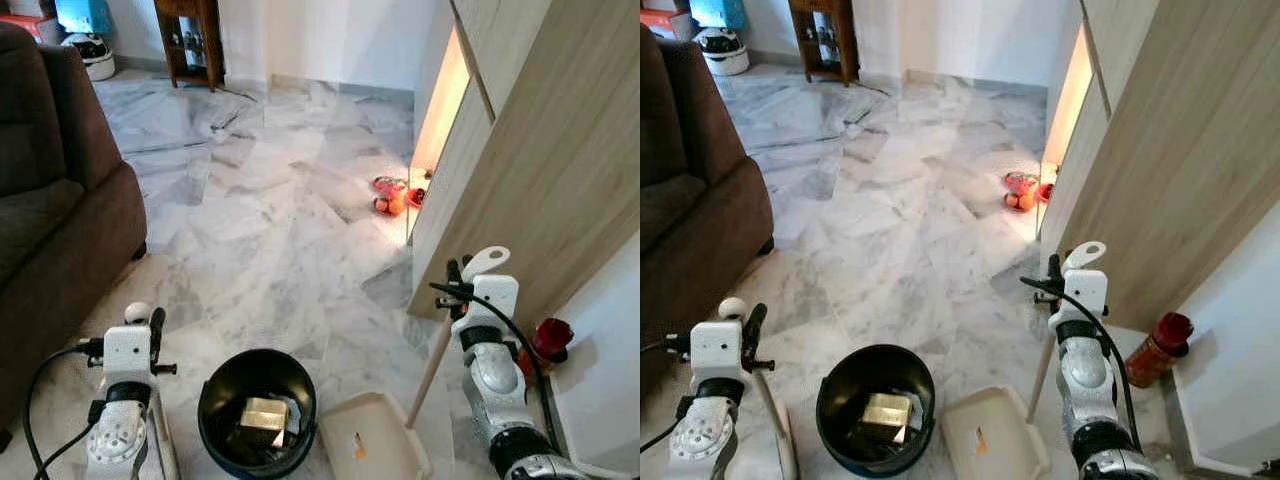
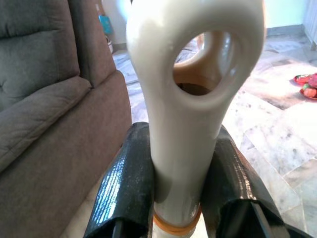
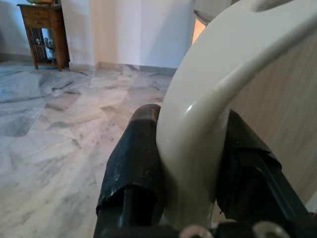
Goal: Sweep floor
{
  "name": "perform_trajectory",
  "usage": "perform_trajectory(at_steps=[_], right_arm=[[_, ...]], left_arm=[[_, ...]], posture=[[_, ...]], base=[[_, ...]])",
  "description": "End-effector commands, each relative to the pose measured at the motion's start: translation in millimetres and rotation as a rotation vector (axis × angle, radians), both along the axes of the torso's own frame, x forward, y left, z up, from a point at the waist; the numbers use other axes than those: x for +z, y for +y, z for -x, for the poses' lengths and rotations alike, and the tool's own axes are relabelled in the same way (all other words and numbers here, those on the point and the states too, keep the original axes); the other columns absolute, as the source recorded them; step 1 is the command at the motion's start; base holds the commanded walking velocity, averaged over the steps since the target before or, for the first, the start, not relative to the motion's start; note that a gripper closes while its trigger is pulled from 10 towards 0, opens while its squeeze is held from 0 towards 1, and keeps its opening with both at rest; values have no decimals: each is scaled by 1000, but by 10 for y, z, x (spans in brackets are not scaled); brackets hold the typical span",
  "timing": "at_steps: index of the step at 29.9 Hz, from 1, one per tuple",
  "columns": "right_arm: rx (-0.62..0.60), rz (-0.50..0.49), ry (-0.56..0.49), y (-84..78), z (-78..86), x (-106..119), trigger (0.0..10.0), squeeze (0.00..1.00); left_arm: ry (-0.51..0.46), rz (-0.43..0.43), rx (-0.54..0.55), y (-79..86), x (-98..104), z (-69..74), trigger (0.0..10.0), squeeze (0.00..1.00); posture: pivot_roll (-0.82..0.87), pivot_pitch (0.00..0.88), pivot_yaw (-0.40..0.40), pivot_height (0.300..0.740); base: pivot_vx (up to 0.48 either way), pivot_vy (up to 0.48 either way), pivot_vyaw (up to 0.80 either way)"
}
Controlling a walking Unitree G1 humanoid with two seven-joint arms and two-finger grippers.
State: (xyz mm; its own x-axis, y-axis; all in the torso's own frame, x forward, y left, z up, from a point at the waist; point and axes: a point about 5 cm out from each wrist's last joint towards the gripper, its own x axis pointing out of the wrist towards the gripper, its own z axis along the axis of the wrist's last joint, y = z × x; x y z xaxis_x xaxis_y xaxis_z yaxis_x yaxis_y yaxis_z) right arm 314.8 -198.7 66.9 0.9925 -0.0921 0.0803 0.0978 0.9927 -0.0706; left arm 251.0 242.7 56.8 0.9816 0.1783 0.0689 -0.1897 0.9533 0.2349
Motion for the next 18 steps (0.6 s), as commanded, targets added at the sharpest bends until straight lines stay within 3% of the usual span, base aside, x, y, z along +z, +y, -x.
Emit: perform_trajectory(at_steps=[1, 18], right_arm=[[-8, 5, -38, -44, -42, 86, 10000, 0], [-13, 5, -32, -64, -29, 71, 10000, 0]], left_arm=[[-28, -9, -13, -20, 42, -25, 10000, 0], [-30, -7, 0, -16, 42, -17, 10000, 0]], posture=[[95, 0, -41, 740], [95, 0, -41, 740]], base=[[-277, 0, 0], [-277, 0, 0]])
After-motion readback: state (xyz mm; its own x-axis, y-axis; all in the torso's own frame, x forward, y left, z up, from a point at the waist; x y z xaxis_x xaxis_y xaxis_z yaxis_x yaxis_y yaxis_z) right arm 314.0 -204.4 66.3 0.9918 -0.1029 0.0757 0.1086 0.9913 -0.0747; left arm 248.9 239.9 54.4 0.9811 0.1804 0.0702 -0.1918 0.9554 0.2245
